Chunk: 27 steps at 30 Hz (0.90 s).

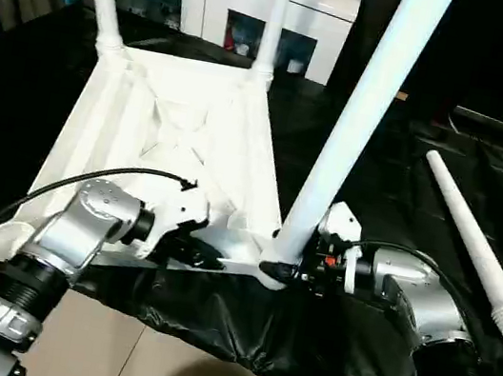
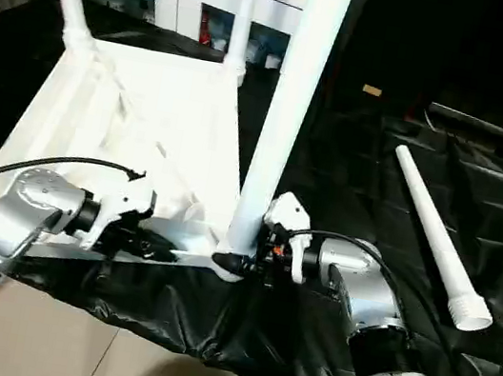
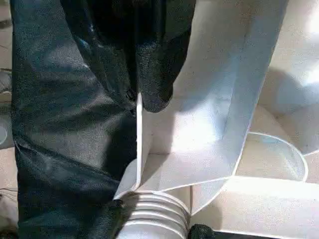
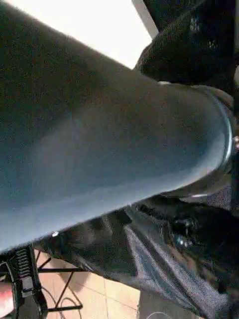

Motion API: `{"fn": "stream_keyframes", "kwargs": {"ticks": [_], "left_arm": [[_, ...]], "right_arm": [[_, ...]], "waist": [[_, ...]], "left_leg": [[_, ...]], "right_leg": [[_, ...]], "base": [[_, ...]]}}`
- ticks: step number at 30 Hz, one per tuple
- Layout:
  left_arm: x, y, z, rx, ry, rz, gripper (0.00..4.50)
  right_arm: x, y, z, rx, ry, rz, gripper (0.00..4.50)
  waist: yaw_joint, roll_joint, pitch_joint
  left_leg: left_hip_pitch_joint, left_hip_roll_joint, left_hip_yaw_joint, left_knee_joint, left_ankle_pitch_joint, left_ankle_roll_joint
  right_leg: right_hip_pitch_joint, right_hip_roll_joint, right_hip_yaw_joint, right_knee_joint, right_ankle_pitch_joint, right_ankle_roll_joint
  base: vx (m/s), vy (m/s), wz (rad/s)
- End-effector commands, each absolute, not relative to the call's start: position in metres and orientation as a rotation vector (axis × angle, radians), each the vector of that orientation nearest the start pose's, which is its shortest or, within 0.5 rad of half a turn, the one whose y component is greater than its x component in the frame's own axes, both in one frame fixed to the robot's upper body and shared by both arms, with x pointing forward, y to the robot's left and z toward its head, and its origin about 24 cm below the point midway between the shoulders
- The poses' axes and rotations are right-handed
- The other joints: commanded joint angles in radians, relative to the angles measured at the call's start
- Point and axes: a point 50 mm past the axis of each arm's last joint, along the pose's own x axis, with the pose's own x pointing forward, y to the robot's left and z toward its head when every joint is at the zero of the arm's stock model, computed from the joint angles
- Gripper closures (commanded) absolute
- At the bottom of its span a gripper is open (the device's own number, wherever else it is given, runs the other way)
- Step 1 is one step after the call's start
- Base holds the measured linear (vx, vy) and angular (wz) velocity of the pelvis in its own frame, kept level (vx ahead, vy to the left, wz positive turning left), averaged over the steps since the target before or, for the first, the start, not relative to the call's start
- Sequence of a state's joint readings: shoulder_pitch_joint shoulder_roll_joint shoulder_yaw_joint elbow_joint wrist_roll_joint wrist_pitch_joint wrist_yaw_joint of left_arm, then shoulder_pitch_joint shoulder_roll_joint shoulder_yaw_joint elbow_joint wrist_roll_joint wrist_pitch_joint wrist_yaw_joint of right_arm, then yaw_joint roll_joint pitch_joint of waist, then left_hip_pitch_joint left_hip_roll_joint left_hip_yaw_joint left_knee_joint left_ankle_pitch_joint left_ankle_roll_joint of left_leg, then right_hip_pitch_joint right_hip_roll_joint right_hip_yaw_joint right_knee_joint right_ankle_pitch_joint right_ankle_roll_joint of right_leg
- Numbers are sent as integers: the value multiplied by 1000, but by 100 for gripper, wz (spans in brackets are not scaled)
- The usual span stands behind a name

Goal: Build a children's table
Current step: Rotate leg to tighten

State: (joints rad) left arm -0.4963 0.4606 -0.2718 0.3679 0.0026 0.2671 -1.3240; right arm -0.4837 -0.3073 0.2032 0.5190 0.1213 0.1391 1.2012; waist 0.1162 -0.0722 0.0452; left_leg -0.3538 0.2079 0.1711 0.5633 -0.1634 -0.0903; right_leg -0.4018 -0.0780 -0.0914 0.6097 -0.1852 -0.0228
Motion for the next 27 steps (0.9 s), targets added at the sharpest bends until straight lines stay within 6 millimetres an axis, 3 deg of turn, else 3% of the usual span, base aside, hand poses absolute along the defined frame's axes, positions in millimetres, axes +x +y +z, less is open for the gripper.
{"fn": "stream_keyframes", "kwargs": {"ticks": [1, 5, 10, 11, 13, 14, 21, 23, 27], "left_arm": [[296, 131, 66, 359, 458, -1451, 450], [298, 127, 64, 346, 454, -1415, 450], [312, 109, 63, 312, 436, -1268, 450], [314, 103, 62, 304, 433, -1240, 450], [318, 94, 61, 289, 425, -1195, 450], [320, 88, 60, 273, 423, -1163, 450], [321, 54, 61, 192, 389, -1107, 450], [318, 49, 60, 194, 383, -1133, 450], [316, 55, 61, 201, 376, -1162, 450]], "right_arm": [[291, -104, 35, -134, 393, 1427, 165], [293, -102, 35, -78, 374, 1369, 175], [310, -93, 23, -18, 366, 1042, 181], [315, -91, 19, -3, 376, 950, 181], [320, -86, 16, 39, 387, 846, 181], [322, -83, 14, 66, 392, 803, 181], [329, -60, 17, 141, 375, 668, 181], [329, -58, 19, 148, 357, 666, 125], [331, -66, 22, 145, 335, 693, 90]], "waist": [[-2, 3, -54], [-3, 2, -53], [-12, 1, -46], [-14, -1, -47], [-23, 4, -46], [-25, 7, -48], [-24, 13, -54], [-23, 12, -56], [-22, 15, -59]], "left_leg": [[6, 30, -1, -61, -225, 28], [5, 29, -1, -62, -233, 23], [15, 25, -7, -66, -311, -14], [12, 25, -8, -66, -312, -17], [13, 24, -12, -67, -331, -26], [18, 24, -10, -64, -337, -24], [7, 21, -8, -63, -294, -4], [4, 21, -6, -63, -275, 5], [1, 23, -5, -63, -238, 16]], "right_leg": [[50, -70, 56, -75, -246, -167], [50, -71, 57, -77, -266, -160], [40, -76, 53, -98, -445, -115], [43, -77, 52, -97, -460, -107], [39, -77, 49, -105, -502, -89], [35, -78, 52, -107, -497, -88], [42, -71, 53, -97, -383, -102], [45, -70, 54, -93, -347, -109], [50, -69, 54, -83, -269, -133]], "base": [[0, 0, 0], [0, 0, 0], [0, 0, 0], [0, 0, 0], [0, 0, 0], [0, 0, 0], [0, 0, 0], [0, 0, 0], [0, 0, 0]]}}
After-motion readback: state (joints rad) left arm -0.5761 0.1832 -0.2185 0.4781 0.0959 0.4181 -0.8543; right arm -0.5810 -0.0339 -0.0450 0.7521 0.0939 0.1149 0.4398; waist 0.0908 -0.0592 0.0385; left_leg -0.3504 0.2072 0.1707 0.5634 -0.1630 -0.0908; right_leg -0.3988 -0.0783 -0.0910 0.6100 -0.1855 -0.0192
